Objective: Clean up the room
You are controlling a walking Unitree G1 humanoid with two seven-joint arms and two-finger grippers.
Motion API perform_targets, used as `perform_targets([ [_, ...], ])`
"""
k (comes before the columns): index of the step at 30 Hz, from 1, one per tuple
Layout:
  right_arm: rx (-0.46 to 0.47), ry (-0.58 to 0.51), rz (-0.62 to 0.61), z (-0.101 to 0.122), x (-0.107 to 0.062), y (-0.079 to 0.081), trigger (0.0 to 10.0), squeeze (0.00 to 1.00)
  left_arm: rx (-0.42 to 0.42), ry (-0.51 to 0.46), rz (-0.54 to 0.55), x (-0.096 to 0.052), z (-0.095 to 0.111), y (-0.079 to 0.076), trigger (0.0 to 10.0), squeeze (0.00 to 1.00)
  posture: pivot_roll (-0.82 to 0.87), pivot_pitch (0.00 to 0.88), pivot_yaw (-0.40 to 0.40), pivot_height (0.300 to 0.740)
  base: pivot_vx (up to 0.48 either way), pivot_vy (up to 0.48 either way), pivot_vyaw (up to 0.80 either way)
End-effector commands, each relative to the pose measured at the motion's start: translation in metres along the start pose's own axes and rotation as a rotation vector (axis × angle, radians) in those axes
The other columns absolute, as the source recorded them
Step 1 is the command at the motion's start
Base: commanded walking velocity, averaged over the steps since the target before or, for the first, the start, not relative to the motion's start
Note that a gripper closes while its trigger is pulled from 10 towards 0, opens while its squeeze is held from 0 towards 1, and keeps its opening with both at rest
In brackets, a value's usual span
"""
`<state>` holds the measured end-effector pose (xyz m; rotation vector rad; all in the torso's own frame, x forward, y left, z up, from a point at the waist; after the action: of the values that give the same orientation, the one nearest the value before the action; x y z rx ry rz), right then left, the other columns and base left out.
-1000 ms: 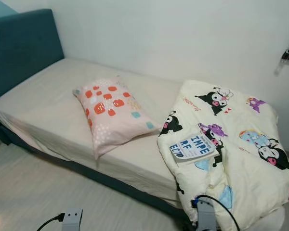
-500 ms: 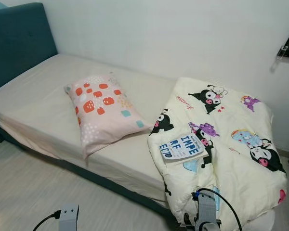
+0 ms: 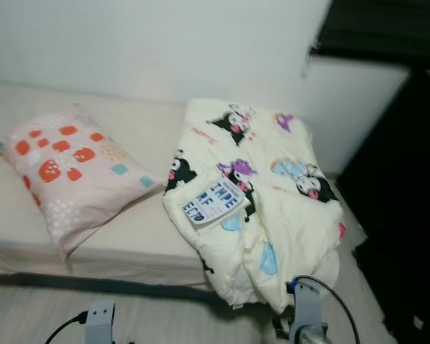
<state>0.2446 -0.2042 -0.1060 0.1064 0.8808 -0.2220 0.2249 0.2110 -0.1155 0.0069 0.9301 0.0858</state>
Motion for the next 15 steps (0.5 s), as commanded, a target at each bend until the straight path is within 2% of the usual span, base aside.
perform_targets([
  [1,-0.009,-0.008,0.001,0.0043,0.0005,0.001,10.0,0.0,0.006,0.047,-0.003,-0.0023,-0.0169,0.0,10.0,0.0,-0.13,0.082,-0.064,0.74,0.0,-0.48,0.0],
  [15,-0.004,-0.006,0.007,0.0016,0.0001,0.0005,10.0,0.0,-0.02,0.043,-0.005,-0.0028,-0.0193,-0.0023,10.0,0.0,-0.14,0.095,-0.066,0.74,0.0,-0.461,0.0],
])
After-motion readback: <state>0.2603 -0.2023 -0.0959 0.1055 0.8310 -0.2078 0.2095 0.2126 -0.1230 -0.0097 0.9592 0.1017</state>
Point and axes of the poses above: a point about 5 cm out from each wrist's last joint towards the gripper, its own x axis pointing out of the wrist towards the gripper, its own z axis along the axis of the wrist's last joint, y = z × x, the point moved 5 cm from there along x, pointing out of the wrist towards the gripper, and after that the axes turned 7 degrees about x, right-handed, at the moved point
